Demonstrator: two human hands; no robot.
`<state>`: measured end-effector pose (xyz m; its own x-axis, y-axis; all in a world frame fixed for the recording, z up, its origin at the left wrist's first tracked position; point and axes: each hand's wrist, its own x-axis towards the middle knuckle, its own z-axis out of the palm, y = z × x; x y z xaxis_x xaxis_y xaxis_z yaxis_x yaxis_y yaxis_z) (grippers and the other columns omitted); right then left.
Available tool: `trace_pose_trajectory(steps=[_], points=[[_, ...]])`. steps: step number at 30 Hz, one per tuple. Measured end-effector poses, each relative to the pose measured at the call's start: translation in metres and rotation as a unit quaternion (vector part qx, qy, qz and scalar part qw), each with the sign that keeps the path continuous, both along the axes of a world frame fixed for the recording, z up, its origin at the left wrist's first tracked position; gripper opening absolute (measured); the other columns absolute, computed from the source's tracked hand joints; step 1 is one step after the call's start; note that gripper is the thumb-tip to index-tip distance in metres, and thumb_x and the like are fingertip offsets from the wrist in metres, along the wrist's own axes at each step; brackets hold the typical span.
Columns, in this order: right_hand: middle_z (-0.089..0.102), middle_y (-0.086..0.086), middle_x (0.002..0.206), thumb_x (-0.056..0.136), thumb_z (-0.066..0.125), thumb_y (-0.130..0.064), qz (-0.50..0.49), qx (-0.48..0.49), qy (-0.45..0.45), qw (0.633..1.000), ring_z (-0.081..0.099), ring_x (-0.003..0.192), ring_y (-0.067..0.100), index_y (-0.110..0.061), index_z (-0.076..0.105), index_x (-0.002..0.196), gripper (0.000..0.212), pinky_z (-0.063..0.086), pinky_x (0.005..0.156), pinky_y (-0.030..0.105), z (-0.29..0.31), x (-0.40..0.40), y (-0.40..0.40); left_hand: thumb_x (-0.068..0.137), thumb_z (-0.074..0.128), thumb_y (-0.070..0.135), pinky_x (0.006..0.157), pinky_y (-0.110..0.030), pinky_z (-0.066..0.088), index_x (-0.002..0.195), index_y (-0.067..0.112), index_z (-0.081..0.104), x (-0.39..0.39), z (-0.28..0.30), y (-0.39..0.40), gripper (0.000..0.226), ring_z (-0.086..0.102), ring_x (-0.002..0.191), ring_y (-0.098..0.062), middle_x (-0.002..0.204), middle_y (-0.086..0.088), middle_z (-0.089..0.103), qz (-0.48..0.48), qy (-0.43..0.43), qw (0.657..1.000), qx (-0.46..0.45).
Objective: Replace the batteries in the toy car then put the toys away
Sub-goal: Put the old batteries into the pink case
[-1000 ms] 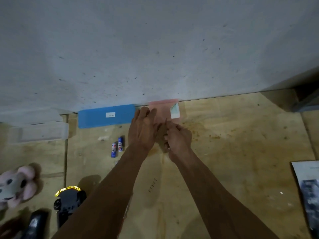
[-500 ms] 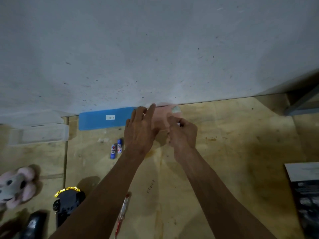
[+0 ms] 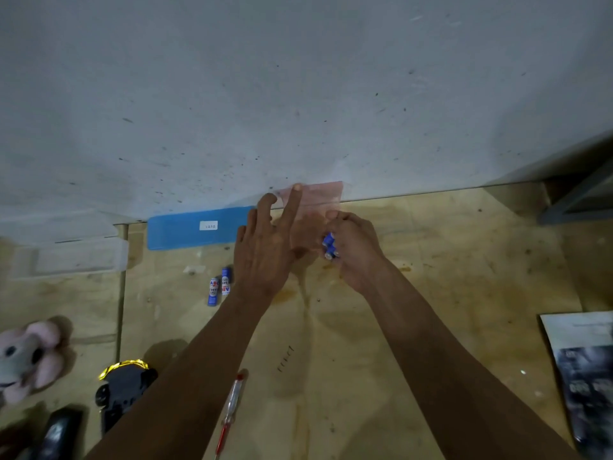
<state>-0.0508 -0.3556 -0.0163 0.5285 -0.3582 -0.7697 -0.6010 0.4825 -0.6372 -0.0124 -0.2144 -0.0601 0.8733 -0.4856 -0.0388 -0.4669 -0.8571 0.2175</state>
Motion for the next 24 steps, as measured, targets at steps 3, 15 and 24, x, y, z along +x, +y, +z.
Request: trace_pose_trajectory(steps=[3, 15, 24], points=[[0.069, 0.008, 0.095, 0.095, 0.052, 0.004, 0.009, -0.002, 0.010, 1.000, 0.067, 0.081, 0.023, -0.010, 0.067, 0.104, 0.022, 0.058, 0.070, 0.032, -0.007, 0.005, 0.001, 0.067, 0.090, 0.045, 0.078, -0.048, 0.055, 0.156, 0.028, 0.016, 0.003, 0.000, 0.001, 0.117, 0.059, 0.112, -0.040, 0.144, -0.024, 0.046, -0.003, -0.009, 1.000, 0.005], [0.064, 0.004, 0.116, 0.093, 0.058, -0.007, 0.074, -0.345, -0.004, 0.936, 0.061, 0.096, 0.015, -0.011, 0.061, 0.126, 0.034, 0.042, 0.075, 0.015, -0.010, -0.006, -0.003, 0.073, 0.085, 0.048, 0.085, -0.050, 0.052, 0.160, 0.029, 0.020, 0.002, 0.002, 0.001, 0.110, 0.054, 0.120, -0.039, 0.148, -0.021, 0.040, -0.003, 0.000, 1.000, 0.019], [0.061, 0.014, 0.121, 0.082, 0.076, -0.010, 0.313, -0.547, -0.240, 0.738, 0.063, 0.096, 0.028, -0.010, 0.073, 0.115, 0.033, 0.058, 0.078, 0.037, -0.035, -0.022, -0.039, 0.069, 0.090, 0.027, 0.077, -0.046, 0.052, 0.131, 0.013, 0.057, -0.008, 0.002, -0.004, 0.072, 0.061, 0.107, -0.042, 0.125, -0.020, 0.061, -0.023, -0.041, 0.999, -0.027]])
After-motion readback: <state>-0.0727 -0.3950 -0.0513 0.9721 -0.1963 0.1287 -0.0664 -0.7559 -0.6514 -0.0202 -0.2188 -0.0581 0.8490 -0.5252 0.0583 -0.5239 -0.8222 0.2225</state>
